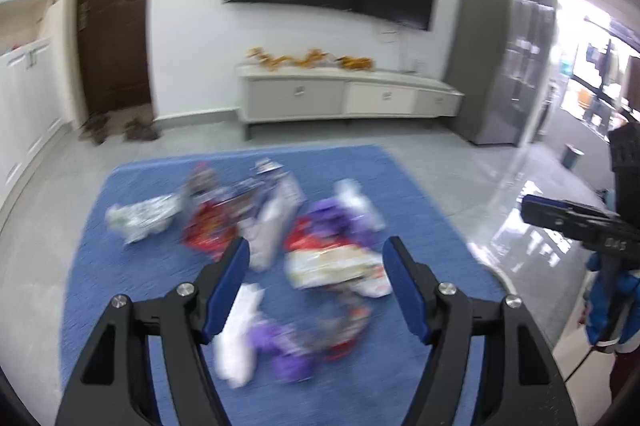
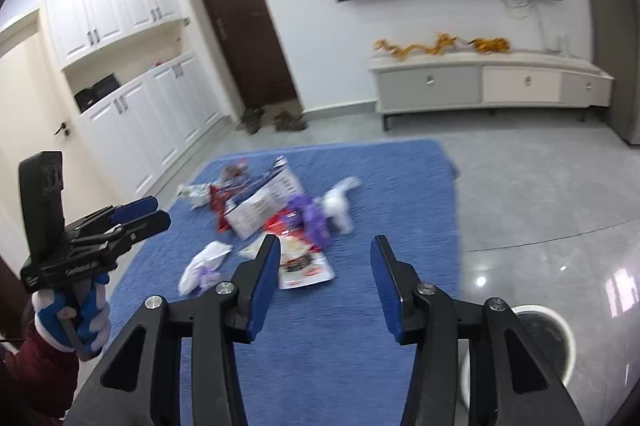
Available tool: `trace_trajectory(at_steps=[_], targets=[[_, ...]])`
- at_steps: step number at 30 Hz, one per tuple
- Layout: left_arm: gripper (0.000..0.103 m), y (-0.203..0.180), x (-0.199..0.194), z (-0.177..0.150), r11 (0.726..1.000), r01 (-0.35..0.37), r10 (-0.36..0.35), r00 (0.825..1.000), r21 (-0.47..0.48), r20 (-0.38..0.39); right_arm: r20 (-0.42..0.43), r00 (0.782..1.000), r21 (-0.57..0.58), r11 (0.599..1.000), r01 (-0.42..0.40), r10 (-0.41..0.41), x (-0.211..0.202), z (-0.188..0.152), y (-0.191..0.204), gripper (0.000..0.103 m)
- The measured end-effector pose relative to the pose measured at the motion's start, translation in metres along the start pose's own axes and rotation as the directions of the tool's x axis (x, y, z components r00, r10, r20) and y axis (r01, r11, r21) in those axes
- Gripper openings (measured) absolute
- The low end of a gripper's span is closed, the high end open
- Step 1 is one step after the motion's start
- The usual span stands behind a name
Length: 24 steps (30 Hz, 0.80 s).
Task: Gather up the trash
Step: 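Grasp the white tissue with the left tool while the right tool grasps the cream wrapper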
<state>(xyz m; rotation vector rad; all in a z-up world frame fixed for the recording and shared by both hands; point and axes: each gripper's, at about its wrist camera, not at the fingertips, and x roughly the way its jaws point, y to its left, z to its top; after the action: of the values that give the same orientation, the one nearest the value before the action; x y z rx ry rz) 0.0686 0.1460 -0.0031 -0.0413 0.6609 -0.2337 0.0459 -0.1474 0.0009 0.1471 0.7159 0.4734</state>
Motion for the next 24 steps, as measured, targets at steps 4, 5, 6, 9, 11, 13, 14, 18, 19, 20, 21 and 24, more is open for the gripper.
trace_trajectory(at_steps=[4, 5, 6, 9, 11, 13, 14, 18, 19, 20, 21, 24], targets=[[0.068, 0.043, 0.020, -0.022, 0.997, -0.039, 0.034, 0.997, -0.066, -0.075, -0.067, 0.996, 0.018, 0.998, -0.059, 0.060, 0.034, -0.003, 0.013, 0.048], [0.068, 0.050, 0.025, -0.026, 0.996, -0.043, 0.036, 0.995, -0.074, -0.092, -0.093, 0.993, 0.025, 0.997, -0.068, 0.070, 0.048, -0.005, 0.015, 0.048], [0.068, 0.054, 0.031, -0.031, 0.996, -0.046, 0.037, 0.993, -0.078, -0.110, -0.106, 0.992, 0.029, 0.997, -0.071, 0.073, 0.055, -0.007, 0.014, 0.048], [0.068, 0.064, 0.057, -0.043, 0.995, -0.032, 0.014, 0.985, -0.099, -0.171, -0.169, 0.978, 0.076, 0.991, -0.107, 0.119, 0.087, -0.014, 0.009, 0.048], [0.067, 0.066, 0.068, -0.048, 0.994, -0.026, 0.004, 0.981, -0.108, -0.196, -0.204, 0.967, 0.115, 0.985, -0.129, 0.150, 0.110, -0.019, 0.006, 0.051], [0.067, 0.069, 0.083, -0.052, 0.993, -0.017, -0.009, 0.975, -0.118, -0.222, -0.233, 0.955, 0.158, 0.976, -0.148, 0.183, 0.127, -0.023, 0.002, 0.055], [0.067, 0.071, 0.089, -0.054, 0.992, -0.014, -0.015, 0.973, -0.122, -0.231, -0.246, 0.949, 0.177, 0.972, -0.156, 0.197, 0.136, -0.026, 0.002, 0.056], [0.062, 0.074, 0.108, -0.058, 0.991, 0.006, -0.040, 0.964, -0.130, -0.263, -0.273, 0.934, 0.223, 0.960, -0.171, 0.230, 0.164, -0.029, 0.000, 0.059], [0.061, 0.076, 0.111, -0.058, 0.991, 0.010, -0.045, 0.963, -0.132, -0.267, -0.276, 0.931, 0.233, 0.956, -0.175, 0.238, 0.170, -0.029, 0.000, 0.059], [0.058, 0.077, 0.114, -0.059, 0.991, 0.016, -0.053, 0.961, -0.136, -0.272, -0.278, 0.929, 0.242, 0.954, -0.177, 0.243, 0.175, -0.028, 0.000, 0.060], [0.054, 0.079, 0.116, -0.061, 0.990, 0.021, -0.059, 0.959, -0.141, -0.276, -0.281, 0.927, 0.252, 0.951, -0.179, 0.249, 0.182, -0.027, 0.000, 0.060], [0.047, 0.086, 0.118, -0.065, 0.987, 0.029, -0.073, 0.957, -0.158, -0.280, -0.290, 0.919, 0.278, 0.943, -0.186, 0.266, 0.196, -0.025, 0.000, 0.060]])
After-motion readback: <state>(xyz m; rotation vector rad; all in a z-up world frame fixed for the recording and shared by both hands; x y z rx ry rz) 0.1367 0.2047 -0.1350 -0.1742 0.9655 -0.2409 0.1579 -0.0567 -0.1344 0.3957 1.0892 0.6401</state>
